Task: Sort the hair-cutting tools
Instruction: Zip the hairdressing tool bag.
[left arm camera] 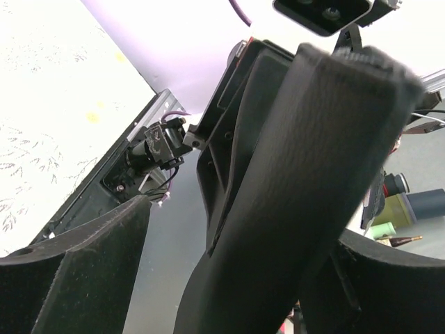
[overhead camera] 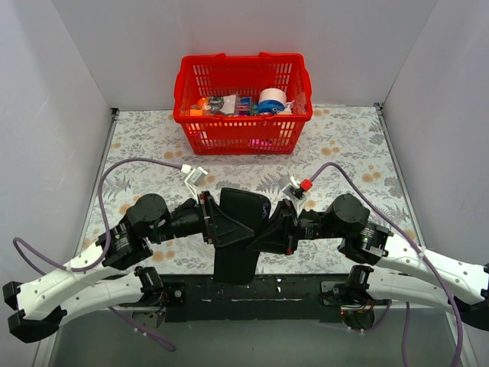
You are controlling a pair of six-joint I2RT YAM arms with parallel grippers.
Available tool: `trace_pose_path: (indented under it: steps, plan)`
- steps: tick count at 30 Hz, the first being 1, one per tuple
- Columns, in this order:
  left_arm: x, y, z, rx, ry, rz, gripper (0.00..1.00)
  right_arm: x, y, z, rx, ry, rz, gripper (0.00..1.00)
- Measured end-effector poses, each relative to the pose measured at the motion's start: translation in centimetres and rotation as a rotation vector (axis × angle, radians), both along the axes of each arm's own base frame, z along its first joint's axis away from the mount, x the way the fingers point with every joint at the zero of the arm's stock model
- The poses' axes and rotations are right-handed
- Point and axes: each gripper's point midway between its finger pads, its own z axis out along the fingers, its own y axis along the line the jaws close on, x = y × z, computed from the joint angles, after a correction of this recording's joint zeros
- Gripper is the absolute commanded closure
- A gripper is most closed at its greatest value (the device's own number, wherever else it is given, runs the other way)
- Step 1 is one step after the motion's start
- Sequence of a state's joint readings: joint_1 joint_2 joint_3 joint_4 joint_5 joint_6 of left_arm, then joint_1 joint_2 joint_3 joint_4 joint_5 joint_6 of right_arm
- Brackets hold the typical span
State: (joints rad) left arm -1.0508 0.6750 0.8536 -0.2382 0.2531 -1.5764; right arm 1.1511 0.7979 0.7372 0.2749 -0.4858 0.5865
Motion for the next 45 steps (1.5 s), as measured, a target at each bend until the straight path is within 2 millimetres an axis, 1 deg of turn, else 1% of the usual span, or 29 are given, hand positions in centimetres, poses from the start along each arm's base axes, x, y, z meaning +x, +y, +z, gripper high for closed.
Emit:
trace_pose_path:
  steps: [1, 2, 3, 5, 6, 7, 8, 10, 11, 13, 14, 16, 17, 19, 21, 23, 24, 25, 26, 27, 29, 31, 32, 33, 34, 37, 41, 45]
  plan:
    - [0.1, -0.4, 0.1, 0.001, -0.004, -0.005, 0.30, 0.1, 0.0, -0.1, -0.005, 0.000, -0.004, 0.99]
    - [0.3, -0.8, 0.1, 0.004, -0.009, -0.011, 0.39, 0.1, 0.0, -0.2, -0.009, -0.002, -0.007, 0.99]
    - [0.3, -1.2, 0.0, 0.008, -0.011, -0.025, 0.69, 0.2, -0.1, -0.4, -0.014, -0.003, -0.010, 0.99]
    - [0.2, -1.6, 0.2, -0.002, -0.014, -0.044, 0.96, 0.5, -0.4, -0.7, -0.032, -0.001, -0.030, 0.99]
    - [-0.1, -1.8, 0.7, -0.012, -0.043, -0.066, 1.00, 0.5, -0.5, -1.0, -0.043, 0.009, -0.034, 0.97]
    - [-0.5, -2.0, 0.9, -0.020, -0.076, -0.092, 1.00, 0.3, -0.6, -0.9, -0.043, 0.026, -0.023, 0.93]
    - [-0.6, -2.0, 1.1, -0.026, -0.091, -0.102, 1.00, 0.2, -0.7, -0.7, -0.038, 0.032, -0.021, 0.83]
    - [-0.8, -2.1, 1.5, -0.040, -0.114, -0.111, 1.00, 0.0, -0.9, -0.4, -0.027, 0.027, -0.019, 0.72]
    - [-0.7, -2.1, 1.6, -0.043, -0.116, -0.107, 1.00, 0.0, -1.0, -0.3, -0.026, 0.025, -0.024, 0.62]
    - [-0.5, -2.1, 1.5, -0.040, -0.117, -0.091, 1.00, 0.2, -1.1, -0.4, -0.024, 0.008, -0.037, 0.52]
    - [-0.2, -2.1, 1.5, -0.037, -0.113, -0.076, 1.00, 0.4, -1.1, -0.4, -0.025, -0.006, -0.049, 0.41]
    - [0.6, -2.0, 1.1, -0.020, -0.101, -0.031, 1.00, 0.9, -1.2, -0.9, -0.036, -0.040, -0.080, 0.28]
    - [1.3, -2.0, 0.9, -0.004, -0.093, 0.005, 1.00, 1.2, -1.3, -1.2, -0.049, -0.060, -0.097, 0.17]
    - [3.0, -1.8, 0.9, 0.022, -0.089, 0.098, 1.00, 1.9, -1.6, -2.1, -0.080, -0.104, -0.136, 0.10]
    - [5.4, -1.7, 1.4, 0.046, -0.098, 0.214, 1.00, 2.8, -2.0, -3.0, -0.122, -0.151, -0.190, 0.07]
    - [7.7, -1.5, 2.2, 0.062, -0.108, 0.328, 1.00, 4.4, -2.5, -4.0, -0.183, -0.193, -0.279, 0.06]
    - [9.0, -1.4, 2.6, 0.070, -0.111, 0.389, 1.00, 5.5, -2.8, -4.5, -0.215, -0.215, -0.339, 0.06]
    - [10.1, -1.2, 2.9, 0.082, -0.121, 0.447, 1.00, 7.1, -3.4, -5.0, -0.253, -0.241, -0.428, 0.06]
    - [11.0, -1.0, 3.0, 0.094, -0.124, 0.493, 1.00, 7.7, -3.6, -5.2, -0.265, -0.252, -0.462, 0.05]
    - [12.2, -0.7, 3.2, 0.110, -0.119, 0.557, 1.00, 8.9, -4.2, -5.4, -0.288, -0.272, -0.531, 0.05]
    - [13.8, -0.4, 3.7, 0.117, -0.114, 0.640, 1.00, 11.0, -5.3, -5.9, -0.328, -0.297, -0.651, 0.04]
    - [15.0, -0.2, 4.3, 0.118, -0.099, 0.712, 1.00, 12.5, -6.2, -6.8, -0.365, -0.315, -0.741, 0.04]
    - [15.5, 0.0, 4.6, 0.115, -0.091, 0.744, 1.00, 13.0, -6.6, -7.3, -0.385, -0.322, -0.768, 0.15]
    - [15.8, 0.3, 4.7, 0.114, -0.082, 0.771, 1.00, 13.3, -6.7, -7.8, -0.403, -0.332, -0.783, 0.20]
    - [16.1, 0.5, 4.8, 0.114, -0.072, 0.794, 1.00, 13.5, -6.8, -8.2, -0.420, -0.346, -0.790, 0.22]
    - [16.5, 1.3, 4.8, 0.121, -0.051, 0.841, 1.00, 13.8, -6.9, -8.8, -0.443, -0.371, -0.797, 0.24]
    - [16.7, 1.9, 4.6, 0.132, -0.035, 0.874, 1.00, 13.3, -6.7, -8.4, -0.418, -0.395, -0.765, 0.24]
    - [16.8, 2.2, 4.3, 0.142, -0.029, 0.890, 1.00, 12.3, -5.6, -7.4, -0.360, -0.397, -0.697, 0.24]
